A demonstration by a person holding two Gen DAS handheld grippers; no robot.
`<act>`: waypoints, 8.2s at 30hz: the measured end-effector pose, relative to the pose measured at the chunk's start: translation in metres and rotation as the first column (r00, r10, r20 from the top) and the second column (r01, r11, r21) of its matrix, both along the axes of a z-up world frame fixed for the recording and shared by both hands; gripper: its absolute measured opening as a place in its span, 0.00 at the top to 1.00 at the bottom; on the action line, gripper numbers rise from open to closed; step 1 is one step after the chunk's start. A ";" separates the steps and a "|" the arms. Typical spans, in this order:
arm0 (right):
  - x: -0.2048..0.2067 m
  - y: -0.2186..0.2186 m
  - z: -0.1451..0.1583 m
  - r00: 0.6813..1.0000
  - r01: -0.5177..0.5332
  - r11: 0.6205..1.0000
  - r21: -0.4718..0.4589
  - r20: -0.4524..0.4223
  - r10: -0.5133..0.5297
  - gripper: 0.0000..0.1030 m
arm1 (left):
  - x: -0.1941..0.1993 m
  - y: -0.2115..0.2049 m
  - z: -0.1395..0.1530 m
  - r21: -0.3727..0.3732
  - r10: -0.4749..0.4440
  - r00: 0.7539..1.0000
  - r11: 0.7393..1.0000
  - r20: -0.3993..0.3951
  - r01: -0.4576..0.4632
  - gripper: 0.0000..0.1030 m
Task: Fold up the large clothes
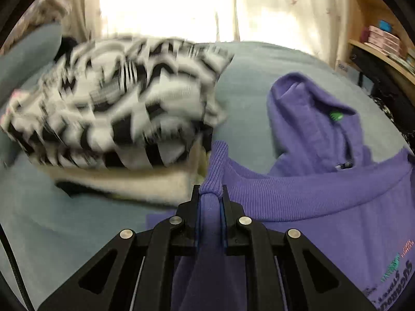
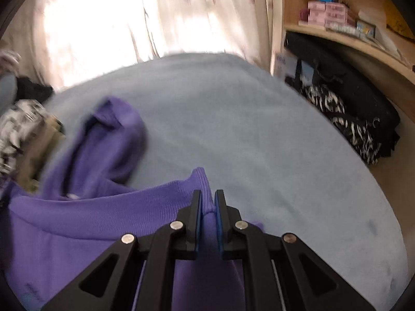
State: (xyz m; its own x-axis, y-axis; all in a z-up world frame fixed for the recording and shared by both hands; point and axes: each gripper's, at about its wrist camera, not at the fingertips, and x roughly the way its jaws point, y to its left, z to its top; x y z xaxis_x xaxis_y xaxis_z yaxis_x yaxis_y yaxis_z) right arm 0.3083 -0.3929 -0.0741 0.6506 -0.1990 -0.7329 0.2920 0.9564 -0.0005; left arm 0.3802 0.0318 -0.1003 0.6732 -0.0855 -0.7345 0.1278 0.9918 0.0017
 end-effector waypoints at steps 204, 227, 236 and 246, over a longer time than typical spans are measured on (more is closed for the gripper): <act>0.209 -0.003 0.018 0.946 -0.295 0.721 0.627 0.087 0.311 0.89 | 0.187 -0.121 0.008 0.105 -0.159 0.964 0.977 -0.212 0.184 0.98; -0.148 0.104 0.042 0.788 -0.613 0.788 0.048 -0.022 0.615 0.82 | -0.096 0.000 0.014 -0.122 -0.193 0.947 0.979 -0.258 0.166 1.00; -0.195 0.092 0.002 0.862 -0.449 0.856 0.258 -0.127 0.491 0.63 | -0.145 0.008 -0.001 -0.265 -0.258 0.914 0.948 -0.314 0.177 0.98; -0.189 0.101 0.018 0.907 -0.384 0.765 0.517 0.057 0.417 0.45 | -0.135 -0.035 -0.026 -0.567 -0.441 0.852 0.793 -0.283 0.222 0.80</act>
